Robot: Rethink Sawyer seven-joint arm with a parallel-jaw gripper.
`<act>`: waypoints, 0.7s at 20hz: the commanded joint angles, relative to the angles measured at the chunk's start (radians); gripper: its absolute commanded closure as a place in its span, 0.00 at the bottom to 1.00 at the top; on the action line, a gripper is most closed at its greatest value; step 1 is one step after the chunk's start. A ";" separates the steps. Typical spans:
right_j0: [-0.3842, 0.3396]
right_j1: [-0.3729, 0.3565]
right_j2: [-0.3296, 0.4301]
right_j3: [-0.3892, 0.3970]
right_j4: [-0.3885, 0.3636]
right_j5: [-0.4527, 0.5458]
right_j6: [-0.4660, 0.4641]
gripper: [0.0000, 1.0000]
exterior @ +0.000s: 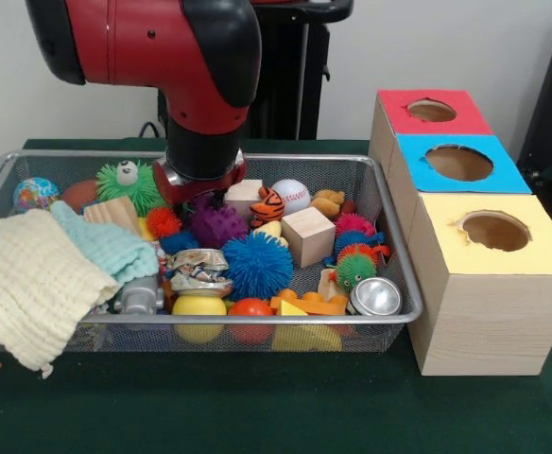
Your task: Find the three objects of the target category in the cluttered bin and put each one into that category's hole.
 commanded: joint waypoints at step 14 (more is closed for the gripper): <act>-0.184 0.029 0.093 0.131 -0.004 -0.213 0.013 1.00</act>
